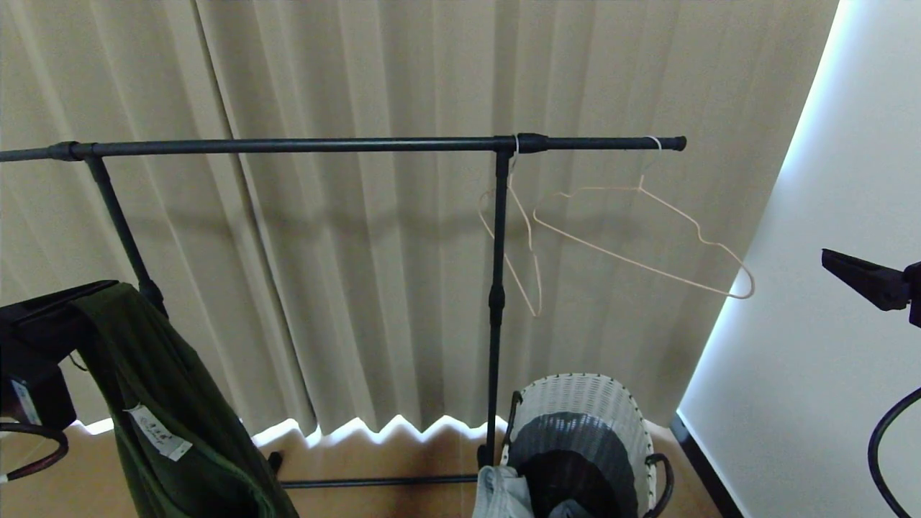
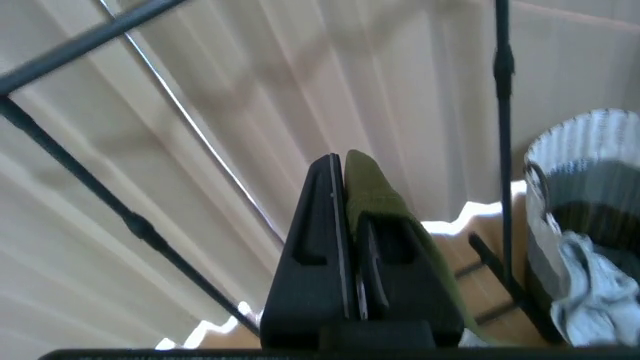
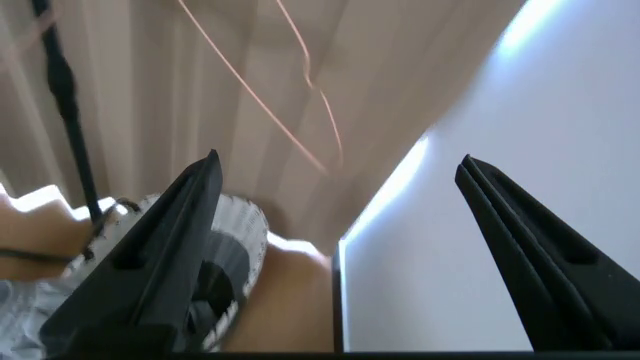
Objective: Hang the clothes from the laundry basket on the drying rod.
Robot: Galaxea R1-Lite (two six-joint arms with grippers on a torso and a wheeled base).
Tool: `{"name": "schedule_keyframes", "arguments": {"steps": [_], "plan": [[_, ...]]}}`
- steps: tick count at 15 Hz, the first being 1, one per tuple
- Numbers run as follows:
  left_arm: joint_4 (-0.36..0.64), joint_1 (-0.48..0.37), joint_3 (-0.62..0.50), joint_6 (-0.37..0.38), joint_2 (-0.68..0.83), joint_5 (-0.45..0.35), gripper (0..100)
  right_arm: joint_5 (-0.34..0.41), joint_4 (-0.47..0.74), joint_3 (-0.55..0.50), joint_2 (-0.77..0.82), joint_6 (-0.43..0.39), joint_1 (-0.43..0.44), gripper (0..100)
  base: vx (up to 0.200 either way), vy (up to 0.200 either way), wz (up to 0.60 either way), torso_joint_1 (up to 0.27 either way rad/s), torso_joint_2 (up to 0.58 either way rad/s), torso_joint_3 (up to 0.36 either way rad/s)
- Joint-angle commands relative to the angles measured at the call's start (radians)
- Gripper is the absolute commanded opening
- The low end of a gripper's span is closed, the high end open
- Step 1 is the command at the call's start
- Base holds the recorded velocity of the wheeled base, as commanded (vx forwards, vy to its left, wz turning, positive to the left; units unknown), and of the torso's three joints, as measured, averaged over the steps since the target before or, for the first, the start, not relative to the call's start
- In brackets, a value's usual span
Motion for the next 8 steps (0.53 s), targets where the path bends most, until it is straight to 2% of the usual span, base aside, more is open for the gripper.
{"name": "schedule_keyframes", "arguments": {"steps": [1, 7, 8], "plan": [[0.0, 0.0, 0.001, 0.0, 0.003, 0.0, 0, 0.002, 0.003, 0.0, 0.012, -0.001, 0.0, 100, 0.2, 0.0, 0.0, -0.007, 0.01, 0.012], [-0.001, -0.002, 0.005, 0.001, 0.002, -0.001, 0, 0.002, 0.004, 0.0, 0.012, -0.001, 0.0, 100, 0.2, 0.0, 0.0, 0.004, 0.0, 0.002], [-0.007, -0.002, 0.01, 0.004, 0.003, -0.001, 0, 0.004, 0.004, -0.002, 0.013, -0.001, 0.0, 100, 0.0, 0.0, 0.0, 0.0, 0.0, 0.0]]}}
